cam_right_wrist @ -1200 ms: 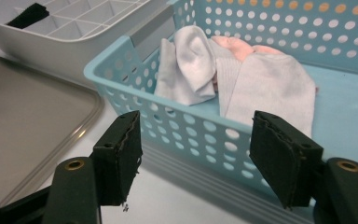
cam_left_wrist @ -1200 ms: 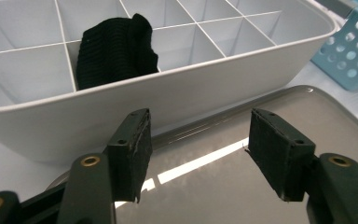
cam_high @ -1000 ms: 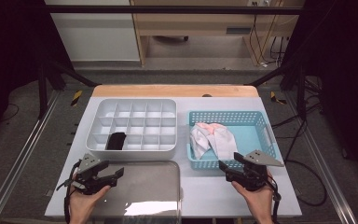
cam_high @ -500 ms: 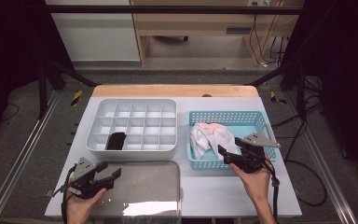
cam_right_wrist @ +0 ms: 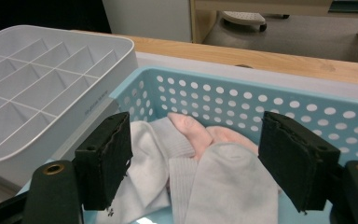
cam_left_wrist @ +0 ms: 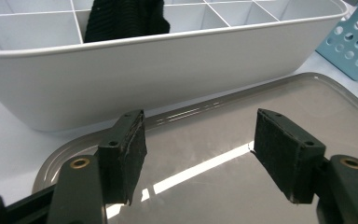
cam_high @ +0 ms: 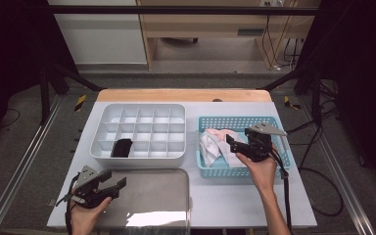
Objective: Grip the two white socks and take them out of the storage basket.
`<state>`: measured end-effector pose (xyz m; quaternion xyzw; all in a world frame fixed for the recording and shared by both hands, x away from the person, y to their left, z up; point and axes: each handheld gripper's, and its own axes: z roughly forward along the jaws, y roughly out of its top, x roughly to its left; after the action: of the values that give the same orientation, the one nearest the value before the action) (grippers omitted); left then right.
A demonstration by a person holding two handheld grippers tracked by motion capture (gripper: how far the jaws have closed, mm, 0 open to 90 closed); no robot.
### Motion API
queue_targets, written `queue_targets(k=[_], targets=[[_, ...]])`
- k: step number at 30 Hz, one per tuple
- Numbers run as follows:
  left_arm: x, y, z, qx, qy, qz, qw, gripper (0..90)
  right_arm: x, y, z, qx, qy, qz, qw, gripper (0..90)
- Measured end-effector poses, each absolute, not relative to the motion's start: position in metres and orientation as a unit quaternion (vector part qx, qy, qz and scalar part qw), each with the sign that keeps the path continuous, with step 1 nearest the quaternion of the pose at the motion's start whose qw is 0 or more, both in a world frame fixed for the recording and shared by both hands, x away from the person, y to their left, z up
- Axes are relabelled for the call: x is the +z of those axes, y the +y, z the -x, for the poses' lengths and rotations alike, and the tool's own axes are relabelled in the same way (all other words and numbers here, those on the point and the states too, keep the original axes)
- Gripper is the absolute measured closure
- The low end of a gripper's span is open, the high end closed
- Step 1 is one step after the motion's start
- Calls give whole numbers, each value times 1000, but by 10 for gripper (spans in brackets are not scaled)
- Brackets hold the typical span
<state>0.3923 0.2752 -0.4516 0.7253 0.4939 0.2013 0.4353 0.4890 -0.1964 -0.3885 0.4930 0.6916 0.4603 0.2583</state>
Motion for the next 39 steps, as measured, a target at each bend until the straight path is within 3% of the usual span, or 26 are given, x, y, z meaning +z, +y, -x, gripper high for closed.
queue_targets(k=[14,25,39], targets=[[-454,278,-396,201,498,-725,431,331,-390,-190,-526,425,714,-486,271,320],[-456,277,-396,202,497,-729,426,343,-416,-189,-553,370,735,-506,259,337],[-456,276,-397,198,496,-731,425,352,-437,-184,-561,338,770,-504,199,235]])
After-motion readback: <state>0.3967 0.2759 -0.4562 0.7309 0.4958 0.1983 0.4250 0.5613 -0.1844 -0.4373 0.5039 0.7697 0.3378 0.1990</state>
